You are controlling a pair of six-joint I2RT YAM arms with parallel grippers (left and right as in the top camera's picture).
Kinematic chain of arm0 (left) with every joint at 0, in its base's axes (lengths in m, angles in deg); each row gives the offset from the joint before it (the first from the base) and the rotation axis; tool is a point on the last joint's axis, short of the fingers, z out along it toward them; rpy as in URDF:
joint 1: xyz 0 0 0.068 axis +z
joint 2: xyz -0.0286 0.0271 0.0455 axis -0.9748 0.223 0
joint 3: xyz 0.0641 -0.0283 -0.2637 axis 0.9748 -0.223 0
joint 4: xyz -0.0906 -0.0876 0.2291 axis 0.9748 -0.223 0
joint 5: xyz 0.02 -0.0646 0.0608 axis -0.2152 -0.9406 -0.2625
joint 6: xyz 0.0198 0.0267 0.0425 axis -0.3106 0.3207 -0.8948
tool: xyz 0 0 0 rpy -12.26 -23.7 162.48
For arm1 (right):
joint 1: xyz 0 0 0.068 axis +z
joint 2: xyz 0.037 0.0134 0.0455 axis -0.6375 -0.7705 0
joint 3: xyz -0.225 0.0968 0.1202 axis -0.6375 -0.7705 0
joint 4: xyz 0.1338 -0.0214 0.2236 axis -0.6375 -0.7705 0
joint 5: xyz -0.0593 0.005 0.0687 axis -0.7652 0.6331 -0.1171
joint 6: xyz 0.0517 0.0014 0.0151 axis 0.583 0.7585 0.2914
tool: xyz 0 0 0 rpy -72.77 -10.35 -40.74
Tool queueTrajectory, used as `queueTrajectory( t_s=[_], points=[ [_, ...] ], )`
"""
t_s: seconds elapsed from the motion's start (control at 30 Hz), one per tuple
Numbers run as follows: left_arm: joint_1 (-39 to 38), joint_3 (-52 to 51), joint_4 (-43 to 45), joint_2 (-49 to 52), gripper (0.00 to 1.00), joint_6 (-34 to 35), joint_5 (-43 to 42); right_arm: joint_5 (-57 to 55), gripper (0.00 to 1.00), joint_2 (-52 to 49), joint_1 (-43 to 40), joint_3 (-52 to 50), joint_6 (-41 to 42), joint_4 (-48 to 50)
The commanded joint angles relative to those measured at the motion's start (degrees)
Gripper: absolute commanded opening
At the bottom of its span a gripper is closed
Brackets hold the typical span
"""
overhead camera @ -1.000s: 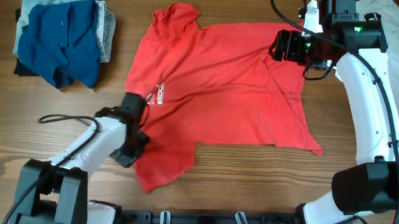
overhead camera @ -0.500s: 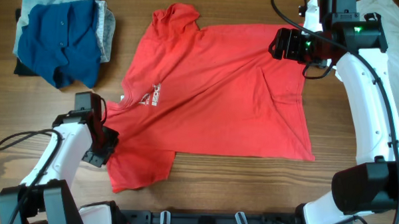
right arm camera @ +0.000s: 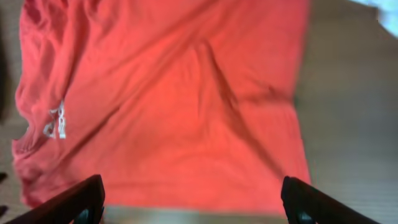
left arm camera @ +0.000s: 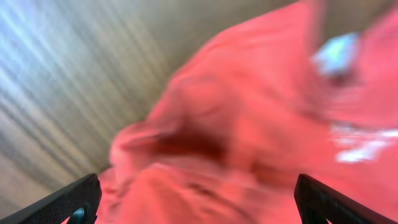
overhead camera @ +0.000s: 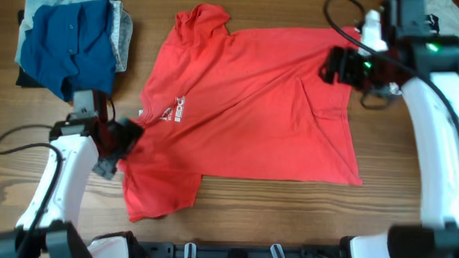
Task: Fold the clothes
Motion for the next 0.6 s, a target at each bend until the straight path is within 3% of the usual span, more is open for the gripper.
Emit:
queueTrajectory(
  t_s=[0.0, 0.23, 0.57],
  points=[
    [-0.35, 3.13, 1.03, -5.05, 1.0, -2.95, -1.36, -4.87, 0.92, 7.82, -1.55, 0.13, 7.43, -6.58],
    [-4.15, 3.1, 3.02, -8.17, 1.0, -5.07, -1.49, -7.26, 0.93, 10.21, -1.64, -3.32, 12.04, -15.23],
    [-9.4, 3.1, 2.51, -7.89, 1.0, -6.23, -1.11, -0.68, 0.94, 10.16, -1.62, -31.8, 19.39, -1.44]
  ],
)
